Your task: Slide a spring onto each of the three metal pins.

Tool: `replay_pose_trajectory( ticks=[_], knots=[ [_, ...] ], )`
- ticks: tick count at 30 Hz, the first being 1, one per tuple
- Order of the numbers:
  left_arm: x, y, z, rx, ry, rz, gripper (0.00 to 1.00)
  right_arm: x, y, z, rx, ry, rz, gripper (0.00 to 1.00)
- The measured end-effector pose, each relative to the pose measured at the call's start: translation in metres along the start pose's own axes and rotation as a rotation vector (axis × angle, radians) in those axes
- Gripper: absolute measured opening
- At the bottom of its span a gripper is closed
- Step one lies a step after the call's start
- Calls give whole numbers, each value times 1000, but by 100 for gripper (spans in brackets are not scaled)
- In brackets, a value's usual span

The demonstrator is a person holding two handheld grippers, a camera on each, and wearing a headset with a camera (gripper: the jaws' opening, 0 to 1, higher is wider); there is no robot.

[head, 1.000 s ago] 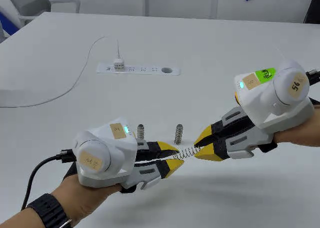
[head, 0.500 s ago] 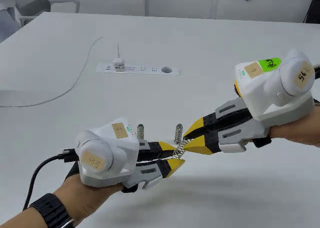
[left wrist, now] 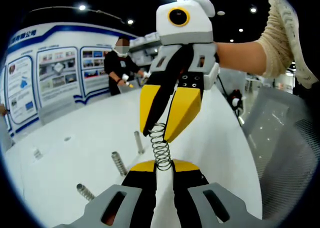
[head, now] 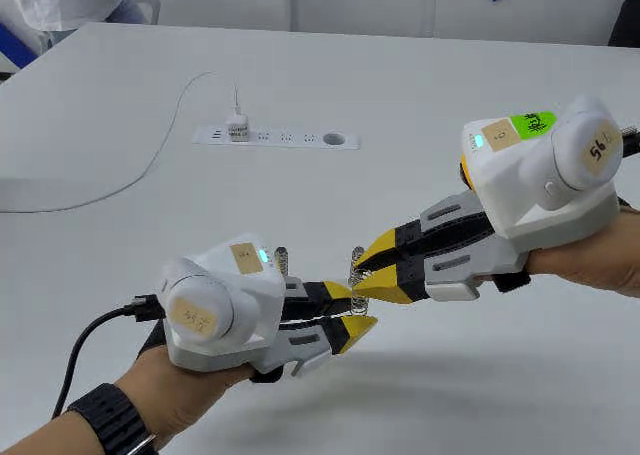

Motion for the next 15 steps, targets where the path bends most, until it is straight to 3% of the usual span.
replay_pose_trajectory(
  ticks=[15],
  knots=[
    [2, 0, -1, -7, -19, -46, 22, 2, -9, -4, 30, 6, -4, 11]
  ],
)
Point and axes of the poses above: the centre of the closed fingertips' face, and the gripper's own axes: z roughly forward along the fingers, y roughly to its left, x roughly out of its underside, the point moved 1 cm from there along -z, roughly backward along the fingers, and after that the axes turned 14 degrees about x, right-handed, at the moved point
